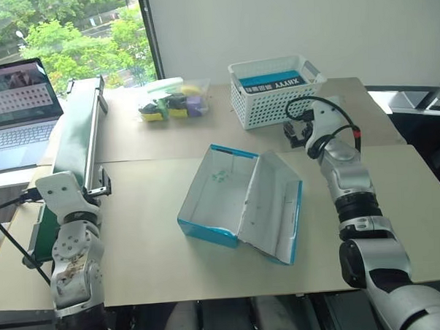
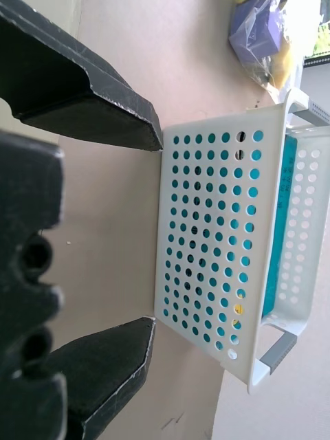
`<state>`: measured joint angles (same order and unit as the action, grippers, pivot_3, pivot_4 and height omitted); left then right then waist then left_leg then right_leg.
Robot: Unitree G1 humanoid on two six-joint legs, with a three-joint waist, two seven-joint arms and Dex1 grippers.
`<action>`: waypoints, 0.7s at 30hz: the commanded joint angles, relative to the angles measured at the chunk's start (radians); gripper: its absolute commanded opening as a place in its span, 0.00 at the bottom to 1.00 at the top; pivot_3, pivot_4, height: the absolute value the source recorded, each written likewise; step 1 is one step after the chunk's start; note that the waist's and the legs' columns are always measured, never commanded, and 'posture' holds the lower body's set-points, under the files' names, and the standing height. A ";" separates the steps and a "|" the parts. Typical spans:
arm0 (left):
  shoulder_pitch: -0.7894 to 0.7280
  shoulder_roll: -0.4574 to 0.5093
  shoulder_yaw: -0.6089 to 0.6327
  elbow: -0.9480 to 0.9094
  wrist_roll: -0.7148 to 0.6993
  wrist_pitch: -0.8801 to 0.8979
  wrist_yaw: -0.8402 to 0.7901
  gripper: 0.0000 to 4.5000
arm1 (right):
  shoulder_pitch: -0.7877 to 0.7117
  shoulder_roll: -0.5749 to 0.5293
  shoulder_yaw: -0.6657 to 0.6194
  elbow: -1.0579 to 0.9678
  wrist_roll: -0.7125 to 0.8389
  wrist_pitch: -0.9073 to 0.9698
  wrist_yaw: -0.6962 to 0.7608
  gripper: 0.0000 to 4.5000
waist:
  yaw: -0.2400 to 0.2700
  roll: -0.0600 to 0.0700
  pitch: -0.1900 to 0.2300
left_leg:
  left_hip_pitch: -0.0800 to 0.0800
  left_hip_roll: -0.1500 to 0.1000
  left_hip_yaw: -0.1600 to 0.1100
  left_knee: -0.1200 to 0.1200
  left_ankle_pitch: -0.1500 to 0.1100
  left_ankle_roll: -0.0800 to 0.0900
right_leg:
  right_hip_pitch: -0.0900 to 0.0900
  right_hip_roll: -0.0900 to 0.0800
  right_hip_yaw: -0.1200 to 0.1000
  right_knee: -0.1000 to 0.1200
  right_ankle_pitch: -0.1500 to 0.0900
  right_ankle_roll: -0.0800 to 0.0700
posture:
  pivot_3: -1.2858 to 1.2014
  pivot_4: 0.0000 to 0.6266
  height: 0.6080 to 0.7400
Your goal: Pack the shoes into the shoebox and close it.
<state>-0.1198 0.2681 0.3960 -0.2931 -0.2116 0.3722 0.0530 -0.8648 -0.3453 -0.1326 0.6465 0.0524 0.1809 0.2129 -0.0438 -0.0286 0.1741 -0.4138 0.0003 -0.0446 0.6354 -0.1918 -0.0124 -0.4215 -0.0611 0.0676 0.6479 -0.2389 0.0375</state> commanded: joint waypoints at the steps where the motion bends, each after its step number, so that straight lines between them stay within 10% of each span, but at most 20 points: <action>1: -0.013 0.028 -0.003 -0.021 -0.008 0.014 -0.029 1.00 | -0.018 0.077 0.045 -0.192 0.064 0.074 0.047 1.00 | 0.000 0.000 0.000 | 0.000 0.000 0.000 0.000 0.000 0.000 | 0.000 0.000 0.000 0.000 0.000 0.000 | 0.52 0.24 0.98; 10: 0.095 0.080 0.064 -0.080 -0.080 0.085 -0.119 1.00 | 0.018 0.205 0.344 -0.704 0.361 0.414 0.518 1.00 | -0.027 -0.003 -0.003 | -0.001 0.007 -0.004 -0.002 -0.001 0.000 | -0.001 0.004 -0.004 0.001 0.002 -0.003 | 0.52 0.24 0.98; 21: 0.204 0.150 0.134 -0.119 -0.127 0.140 -0.197 1.00 | 0.087 0.148 0.493 -0.755 0.300 0.413 0.613 1.00 | -0.004 -0.006 -0.004 | 0.000 0.006 -0.003 0.003 0.000 -0.001 | -0.001 0.003 -0.005 0.000 0.003 -0.004 | 0.52 0.24 0.98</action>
<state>0.0784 0.4005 0.4934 -0.3671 -0.3237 0.5090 -0.1310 -0.7710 -0.2048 0.3609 -0.0615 0.3611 0.6070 0.8291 -0.0477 -0.0345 0.1697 -0.4137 0.0062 -0.0475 0.6388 -0.1923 -0.0133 -0.4227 -0.0577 0.0629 0.6481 -0.2361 0.0336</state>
